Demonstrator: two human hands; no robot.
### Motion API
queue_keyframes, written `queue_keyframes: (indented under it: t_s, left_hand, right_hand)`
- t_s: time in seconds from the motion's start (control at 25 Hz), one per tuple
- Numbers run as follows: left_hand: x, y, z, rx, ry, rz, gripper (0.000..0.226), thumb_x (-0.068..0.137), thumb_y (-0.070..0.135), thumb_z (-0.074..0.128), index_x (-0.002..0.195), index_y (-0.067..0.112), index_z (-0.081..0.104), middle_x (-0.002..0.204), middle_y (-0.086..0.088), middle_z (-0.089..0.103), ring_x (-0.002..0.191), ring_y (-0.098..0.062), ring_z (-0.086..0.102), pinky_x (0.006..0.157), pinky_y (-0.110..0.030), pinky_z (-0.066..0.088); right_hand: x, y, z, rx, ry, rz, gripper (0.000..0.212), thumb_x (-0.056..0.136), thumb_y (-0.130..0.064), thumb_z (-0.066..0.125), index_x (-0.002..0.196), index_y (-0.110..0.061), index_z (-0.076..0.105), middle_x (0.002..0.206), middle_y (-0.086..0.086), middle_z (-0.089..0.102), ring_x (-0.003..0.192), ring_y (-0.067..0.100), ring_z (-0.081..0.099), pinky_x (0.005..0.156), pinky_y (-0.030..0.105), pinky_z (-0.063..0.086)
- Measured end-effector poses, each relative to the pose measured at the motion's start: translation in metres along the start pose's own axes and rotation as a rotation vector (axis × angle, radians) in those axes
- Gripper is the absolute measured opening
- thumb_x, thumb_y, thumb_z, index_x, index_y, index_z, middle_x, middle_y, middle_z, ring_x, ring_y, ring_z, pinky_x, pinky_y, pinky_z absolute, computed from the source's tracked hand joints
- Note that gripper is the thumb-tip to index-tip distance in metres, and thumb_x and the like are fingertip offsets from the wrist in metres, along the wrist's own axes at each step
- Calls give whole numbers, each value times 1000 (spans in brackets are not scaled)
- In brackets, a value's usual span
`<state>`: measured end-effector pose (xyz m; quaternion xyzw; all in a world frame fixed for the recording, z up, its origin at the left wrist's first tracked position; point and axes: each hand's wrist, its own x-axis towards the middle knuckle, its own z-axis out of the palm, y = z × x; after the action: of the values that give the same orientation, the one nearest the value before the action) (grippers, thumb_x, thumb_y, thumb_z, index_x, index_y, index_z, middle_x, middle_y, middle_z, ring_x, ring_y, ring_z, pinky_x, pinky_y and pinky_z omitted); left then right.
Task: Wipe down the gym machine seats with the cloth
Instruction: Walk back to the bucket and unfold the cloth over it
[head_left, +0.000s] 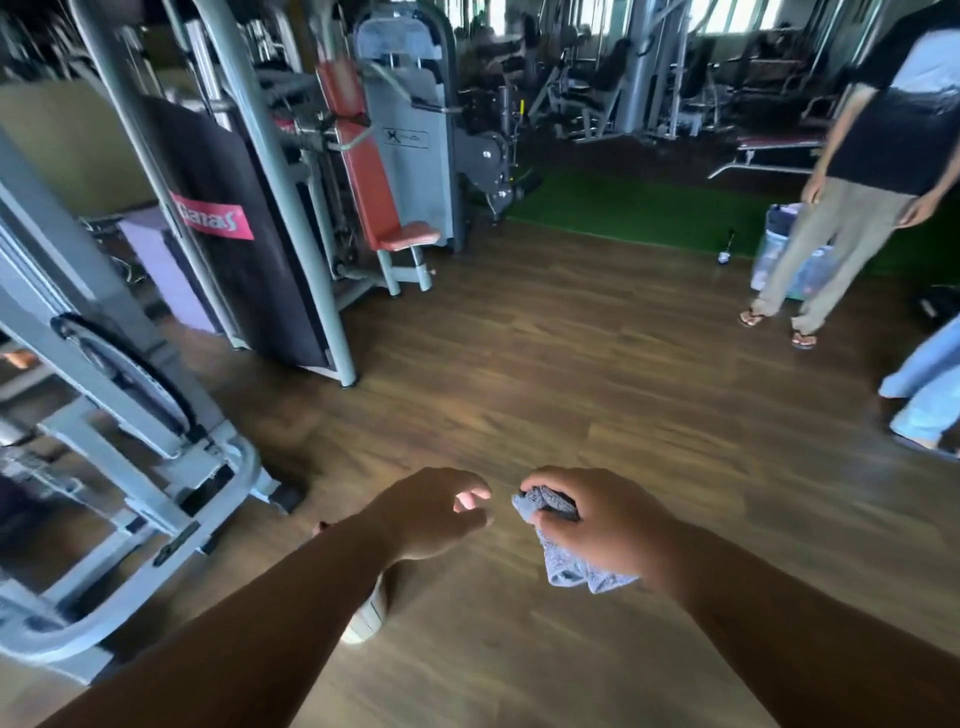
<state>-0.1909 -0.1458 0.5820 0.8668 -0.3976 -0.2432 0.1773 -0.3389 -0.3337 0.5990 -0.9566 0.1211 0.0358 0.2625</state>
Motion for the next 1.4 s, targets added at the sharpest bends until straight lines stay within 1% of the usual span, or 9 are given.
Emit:
queue_keyframes:
  t_s: [0.12, 0.24, 0.32, 0.56, 0.8, 0.96, 1.12, 1.28, 1.4]
  left_hand:
    - [37, -28, -33, -13, 40, -33, 33, 92, 51, 58, 123, 40, 62, 112, 21, 65, 99, 4, 60, 92, -23, 47]
    - [67, -66, -59, -51, 89, -123, 34, 93, 49, 58, 125, 38, 62, 116, 20, 64, 104, 1, 60, 96, -27, 47]
    - [86, -94, -75, -85, 156, -198, 34, 92, 47, 60, 124, 36, 63, 116, 19, 64, 104, -2, 62, 95, -27, 48]
    - [95, -149, -99, -251, 402, -502, 33, 95, 30, 62, 128, 33, 62, 116, 12, 68, 98, -2, 64, 87, -16, 48]
    - [65, -180, -86, -516, 572, -687, 40, 93, 25, 65, 130, 40, 58, 118, 13, 67, 103, -10, 65, 93, -34, 53]
    - [29, -203, -85, -787, 755, -714, 22, 91, 22, 70, 111, 27, 72, 104, 7, 73, 94, -11, 66, 90, -41, 55]
    - [-12, -224, -100, -982, 744, -661, 13, 87, 38, 60, 89, 30, 71, 83, 11, 69, 82, -9, 62, 75, -33, 51]
    - [-33, -251, -122, -854, 735, -667, 12, 80, 29, 70, 71, 36, 66, 75, 10, 63, 78, -16, 57, 76, -37, 46]
    - [-39, -262, -146, -868, 816, -640, 13, 87, 19, 66, 76, 26, 66, 74, 3, 62, 72, -15, 56, 72, -33, 44]
  right_hand:
    - [72, -2, -10, 55, -33, -21, 38, 87, -49, 55, 123, -53, 47, 98, -19, 66, 84, 4, 61, 79, 30, 51]
    - [155, -10, -15, 62, -128, -133, 34, 88, -46, 58, 120, -52, 50, 77, -26, 61, 66, -5, 55, 66, 25, 47]
    - [211, -22, -16, 53, -190, -225, 33, 87, -44, 59, 119, -51, 52, 75, -30, 60, 65, -8, 55, 62, 21, 43]
    - [349, -77, -1, 99, -441, -539, 32, 84, -47, 58, 115, -54, 52, 102, -19, 69, 91, 2, 64, 86, 35, 54]
    - [388, -148, 40, 335, -661, -713, 27, 81, -44, 61, 108, -42, 65, 110, -21, 67, 105, -2, 61, 100, 31, 47]
    - [387, -193, 69, 565, -756, -618, 19, 85, -38, 62, 103, -42, 66, 102, -10, 71, 94, 5, 66, 84, 22, 50]
    - [379, -234, 89, 998, -811, -254, 16, 96, -13, 56, 100, -25, 66, 87, 0, 71, 73, 11, 67, 62, 23, 52]
    - [382, -265, 100, 1227, -767, -100, 16, 97, -10, 51, 102, -21, 63, 87, 4, 69, 75, 17, 66, 66, 30, 54]
    - [387, -273, 105, 1293, -722, -59, 18, 97, -12, 50, 98, -23, 64, 88, 4, 70, 76, 19, 66, 67, 32, 54]
